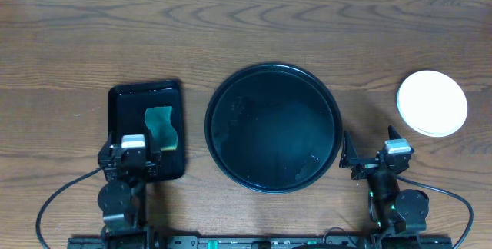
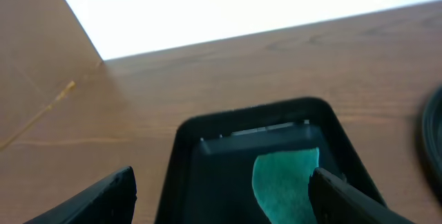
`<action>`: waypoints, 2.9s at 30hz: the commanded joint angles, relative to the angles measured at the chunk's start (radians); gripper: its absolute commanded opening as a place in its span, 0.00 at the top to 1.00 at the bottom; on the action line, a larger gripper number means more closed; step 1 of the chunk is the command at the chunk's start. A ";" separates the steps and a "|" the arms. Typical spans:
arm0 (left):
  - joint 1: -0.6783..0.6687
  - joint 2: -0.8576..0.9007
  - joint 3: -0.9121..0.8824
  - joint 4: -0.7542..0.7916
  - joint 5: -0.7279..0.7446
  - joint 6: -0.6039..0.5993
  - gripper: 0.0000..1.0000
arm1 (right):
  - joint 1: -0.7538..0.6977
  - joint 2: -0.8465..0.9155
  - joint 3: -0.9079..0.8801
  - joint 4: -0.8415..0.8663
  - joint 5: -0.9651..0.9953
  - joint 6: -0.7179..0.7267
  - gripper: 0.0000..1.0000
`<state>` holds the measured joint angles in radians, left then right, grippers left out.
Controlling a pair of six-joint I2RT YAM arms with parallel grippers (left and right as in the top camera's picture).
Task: Clean dirty plates on tray and stack at the side
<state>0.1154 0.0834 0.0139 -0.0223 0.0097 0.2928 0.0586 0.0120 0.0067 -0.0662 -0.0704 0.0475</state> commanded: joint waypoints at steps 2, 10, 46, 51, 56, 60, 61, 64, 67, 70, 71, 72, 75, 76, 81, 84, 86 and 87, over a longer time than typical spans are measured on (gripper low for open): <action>0.000 -0.082 -0.009 -0.047 -0.018 0.013 0.20 | -0.001 -0.006 -0.001 -0.005 0.010 -0.011 0.01; -0.059 -0.082 -0.009 -0.048 -0.018 0.012 0.20 | -0.001 -0.006 -0.001 -0.005 0.010 -0.011 0.01; -0.064 -0.079 -0.009 -0.041 -0.116 -0.384 0.20 | -0.001 -0.006 -0.001 -0.005 0.010 -0.011 0.01; -0.064 -0.079 -0.009 -0.041 -0.115 -0.384 0.20 | -0.001 -0.006 -0.001 -0.005 0.010 -0.011 0.01; -0.064 -0.079 -0.009 -0.041 -0.116 -0.384 0.20 | -0.001 -0.006 -0.001 -0.005 0.010 -0.011 0.01; -0.064 -0.079 -0.009 -0.041 -0.116 -0.384 0.20 | -0.001 -0.006 -0.001 -0.005 0.010 -0.011 0.01; -0.064 -0.079 -0.009 -0.042 -0.115 -0.384 0.20 | -0.001 -0.006 -0.001 -0.005 0.010 -0.011 0.01; -0.064 -0.079 -0.009 -0.042 -0.116 -0.384 0.20 | -0.001 -0.006 -0.001 -0.005 0.010 -0.011 0.01; -0.064 -0.079 -0.009 -0.041 -0.116 -0.384 0.20 | -0.001 -0.006 -0.001 -0.005 0.010 -0.011 0.01; -0.064 -0.079 -0.009 -0.041 -0.116 -0.384 0.20 | -0.001 -0.006 -0.001 -0.005 0.010 -0.011 0.01; -0.064 -0.079 -0.009 -0.041 -0.116 -0.384 0.20 | -0.001 -0.006 -0.001 -0.005 0.010 -0.011 0.01; -0.064 -0.079 -0.009 -0.041 -0.116 -0.384 0.20 | -0.001 -0.006 -0.001 -0.005 0.010 -0.011 0.01; -0.064 -0.079 -0.009 -0.041 -0.116 -0.384 0.20 | -0.001 -0.006 -0.001 -0.005 0.010 -0.011 0.01; -0.064 -0.079 -0.009 -0.041 -0.115 -0.384 0.20 | -0.001 -0.006 -0.001 -0.005 0.010 -0.011 0.01; -0.064 -0.079 -0.009 -0.041 -0.116 -0.384 0.20 | -0.001 -0.006 -0.001 -0.005 0.010 -0.011 0.01; -0.064 -0.079 -0.009 -0.041 -0.115 -0.384 0.20 | -0.001 -0.006 -0.001 -0.005 0.010 -0.011 0.01; -0.064 -0.079 -0.009 -0.042 -0.116 -0.384 0.20 | -0.001 -0.006 -0.001 -0.005 0.010 -0.011 0.01; -0.064 -0.079 -0.009 -0.041 -0.115 -0.384 0.20 | -0.001 -0.006 -0.001 -0.005 0.010 -0.011 0.01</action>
<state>0.0551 0.0109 0.0154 -0.0185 -0.0589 -0.0795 0.0586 0.0120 0.0067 -0.0662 -0.0704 0.0475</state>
